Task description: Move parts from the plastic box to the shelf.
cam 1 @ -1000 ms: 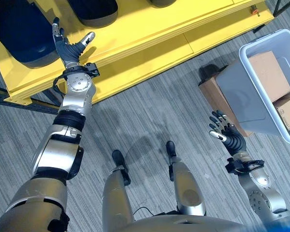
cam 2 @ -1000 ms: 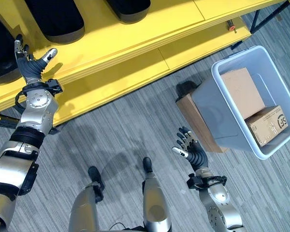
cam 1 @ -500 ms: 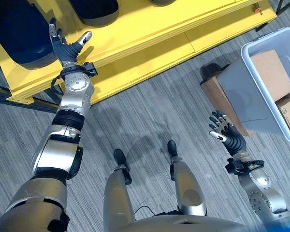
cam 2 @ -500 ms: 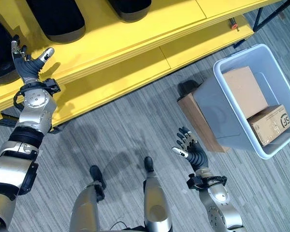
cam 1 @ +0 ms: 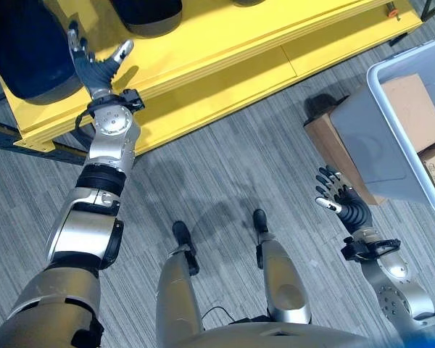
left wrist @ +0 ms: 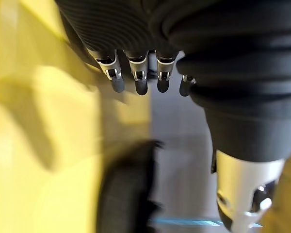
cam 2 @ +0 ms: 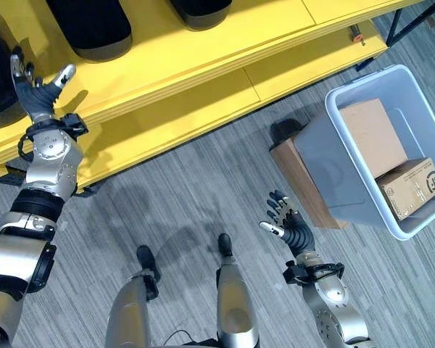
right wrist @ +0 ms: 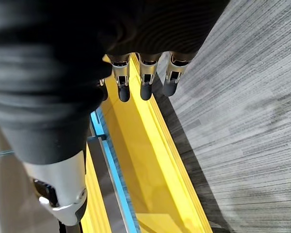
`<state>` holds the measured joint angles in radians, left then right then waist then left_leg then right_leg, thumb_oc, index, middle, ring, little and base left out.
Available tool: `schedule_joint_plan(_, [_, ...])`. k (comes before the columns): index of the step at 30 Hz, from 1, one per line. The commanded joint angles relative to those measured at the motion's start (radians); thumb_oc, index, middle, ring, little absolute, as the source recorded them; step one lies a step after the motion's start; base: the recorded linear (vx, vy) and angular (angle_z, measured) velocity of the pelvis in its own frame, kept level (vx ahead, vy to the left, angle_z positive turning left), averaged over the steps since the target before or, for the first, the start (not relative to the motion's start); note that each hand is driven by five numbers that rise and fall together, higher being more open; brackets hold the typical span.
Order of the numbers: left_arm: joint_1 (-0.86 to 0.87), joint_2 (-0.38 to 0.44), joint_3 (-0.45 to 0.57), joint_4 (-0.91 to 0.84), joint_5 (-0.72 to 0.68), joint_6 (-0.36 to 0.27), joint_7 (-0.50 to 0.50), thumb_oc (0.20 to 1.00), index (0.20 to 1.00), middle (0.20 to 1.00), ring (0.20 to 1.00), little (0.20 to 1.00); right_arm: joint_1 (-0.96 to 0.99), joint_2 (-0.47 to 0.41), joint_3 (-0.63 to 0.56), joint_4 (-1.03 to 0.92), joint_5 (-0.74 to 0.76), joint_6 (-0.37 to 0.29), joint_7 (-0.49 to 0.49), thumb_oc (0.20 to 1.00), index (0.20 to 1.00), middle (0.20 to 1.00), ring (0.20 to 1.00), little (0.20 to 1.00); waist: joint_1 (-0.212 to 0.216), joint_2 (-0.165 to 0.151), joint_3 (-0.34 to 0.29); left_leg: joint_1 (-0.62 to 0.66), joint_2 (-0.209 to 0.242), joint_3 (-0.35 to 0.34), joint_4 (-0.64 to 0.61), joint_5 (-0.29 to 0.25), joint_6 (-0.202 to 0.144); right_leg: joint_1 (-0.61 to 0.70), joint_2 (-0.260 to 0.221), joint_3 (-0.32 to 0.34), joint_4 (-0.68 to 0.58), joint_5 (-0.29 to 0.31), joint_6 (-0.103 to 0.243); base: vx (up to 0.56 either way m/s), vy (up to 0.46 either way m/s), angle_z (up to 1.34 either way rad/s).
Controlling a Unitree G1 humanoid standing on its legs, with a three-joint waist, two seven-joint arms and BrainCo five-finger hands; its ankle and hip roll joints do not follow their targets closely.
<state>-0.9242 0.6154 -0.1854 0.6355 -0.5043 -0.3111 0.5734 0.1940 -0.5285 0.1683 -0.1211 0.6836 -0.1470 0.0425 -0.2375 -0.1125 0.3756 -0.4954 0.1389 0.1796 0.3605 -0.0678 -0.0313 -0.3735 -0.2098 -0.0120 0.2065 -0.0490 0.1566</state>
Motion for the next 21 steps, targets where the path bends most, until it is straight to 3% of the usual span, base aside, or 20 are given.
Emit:
schedule_joint_plan(1, [-0.023,0.077,0.033,-0.077,0.036,-0.1,0.013,1.0,1.0,1.0,1.0,1.0,0.015,-0.033,-0.071,-0.032,0.009,-0.054,0.008,1.0,1.0,1.0,1.0,1.0,0.012,0.003,-0.04,-0.009,0.046,-0.113,0.033,0.017,-0.072,-0.011,-0.026,-0.006,0.028,0.042,0.015,0.0,0.0,0.0])
schedule_joint_plan(3, [-0.029,0.077,0.039,-0.232,-0.011,-0.164,-0.007,1.0,1.0,1.0,1.0,1.0,0.012,-0.032,-0.089,-0.026,-0.002,-0.059,0.006,1.0,1.0,1.0,1.0,1.0,0.018,0.01,-0.041,-0.008,0.044,-0.119,0.034,0.016,-0.071,-0.008,-0.027,-0.007,0.027,0.04,0.015,0.0,0.0,0.0])
schedule_joint_plan(11, [0.014,0.049,0.077,-0.467,0.008,-0.214,-0.019,1.0,1.0,1.0,1.0,1.0,0.015,-0.032,-0.102,-0.02,-0.02,-0.057,0.014,1.0,1.0,1.0,1.0,1.0,0.033,0.021,-0.04,-0.002,0.04,-0.123,0.029,0.018,-0.068,0.002,-0.028,-0.016,0.028,0.038,0.014,0.0,0.0,0.0])
schedule_joint_plan(16, [0.101,0.052,0.1,-0.54,0.054,-0.186,-0.038,1.0,1.0,1.0,1.0,1.0,0.014,-0.033,-0.103,-0.025,-0.028,-0.047,0.021,1.0,1.0,1.0,1.0,1.0,0.045,0.026,-0.037,0.002,0.036,-0.128,0.026,0.02,-0.066,0.012,-0.028,-0.022,0.027,0.035,0.011,0.0,-0.011,0.04])
schedule_joint_plan(21, [0.265,0.118,0.161,-0.59,0.194,-0.119,-0.062,1.0,1.0,1.0,1.0,1.0,0.017,-0.027,-0.117,-0.023,-0.039,-0.042,0.03,1.0,1.0,1.0,1.0,1.0,0.065,0.033,-0.03,0.01,0.033,-0.133,0.024,0.02,-0.065,0.022,-0.031,-0.026,0.033,0.03,0.008,0.0,-0.008,0.05])
